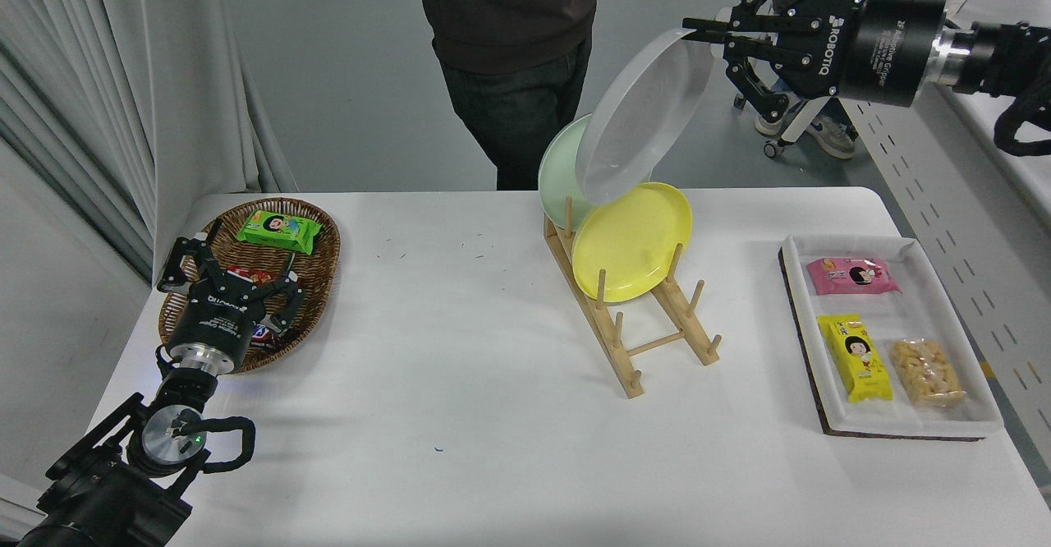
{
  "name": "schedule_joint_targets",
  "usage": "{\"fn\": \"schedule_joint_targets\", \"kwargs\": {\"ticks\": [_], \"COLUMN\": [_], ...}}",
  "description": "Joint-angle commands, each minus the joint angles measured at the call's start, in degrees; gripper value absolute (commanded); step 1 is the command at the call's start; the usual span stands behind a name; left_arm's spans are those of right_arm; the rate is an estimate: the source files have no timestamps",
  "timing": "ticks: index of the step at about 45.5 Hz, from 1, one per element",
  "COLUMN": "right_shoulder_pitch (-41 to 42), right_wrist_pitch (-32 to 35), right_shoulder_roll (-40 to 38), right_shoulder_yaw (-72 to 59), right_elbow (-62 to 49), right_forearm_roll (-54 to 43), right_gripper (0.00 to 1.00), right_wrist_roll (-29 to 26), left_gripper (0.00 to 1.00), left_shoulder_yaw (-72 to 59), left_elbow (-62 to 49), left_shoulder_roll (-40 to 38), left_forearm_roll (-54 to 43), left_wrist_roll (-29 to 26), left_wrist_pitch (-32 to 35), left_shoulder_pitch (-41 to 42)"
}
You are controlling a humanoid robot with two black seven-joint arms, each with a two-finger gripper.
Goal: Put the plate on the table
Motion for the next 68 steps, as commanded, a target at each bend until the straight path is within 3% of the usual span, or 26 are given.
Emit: {"fn": "schedule_joint_targets", "kwargs": {"ticks": [1, 21, 39, 49, 56, 68], "right_shoulder_pitch": [1.5, 2.0, -4.4, -7.8, -11.9, -15.5], "right_wrist_pitch": [-0.9, -14.2, -25.1, -25.8, -26.0, -34.9], "right_shoulder_roll": [1.6, 8.9, 20.9, 28.3, 33.2, 36.8], "right_shoulder_yaw": [-0.2, 0.4, 6.1, 11.3, 16.9, 22.6], "right_elbow": [-0.1, -0.3, -3.7, -9.0, -13.5, -14.4], "right_forearm_roll": [1.1, 8.1, 6.6, -2.3, -7.8, -14.4], "right_gripper": [0.0, 0.0, 0.0, 0.0, 0.0, 0.0], "right_wrist_roll": [-1.8, -25.4, -29.9, -30.9, -37.5, -38.7], "left_gripper": [0.98, 0.98, 0.98, 0.98, 0.98, 0.98], "left_shoulder_yaw": [-0.1, 0.0, -0.1, -0.1, 0.0, -0.1], "left_elbow": [0.0, 0.0, 0.0, 0.0, 0.0, 0.0], "left_shoulder_roll": [0.0, 0.0, 0.0, 0.0, 0.0, 0.0], "left_forearm_roll": [0.0, 0.0, 0.0, 0.0, 0.0, 0.0], "left_wrist_roll": [0.0, 0.0, 0.1, 0.0, 0.0, 0.0], "left_wrist_pitch": [0.1, 0.0, 0.1, 0.0, 0.1, 0.1], "left_shoulder_pitch": [0.0, 0.0, 0.0, 0.0, 0.0, 0.0]}}
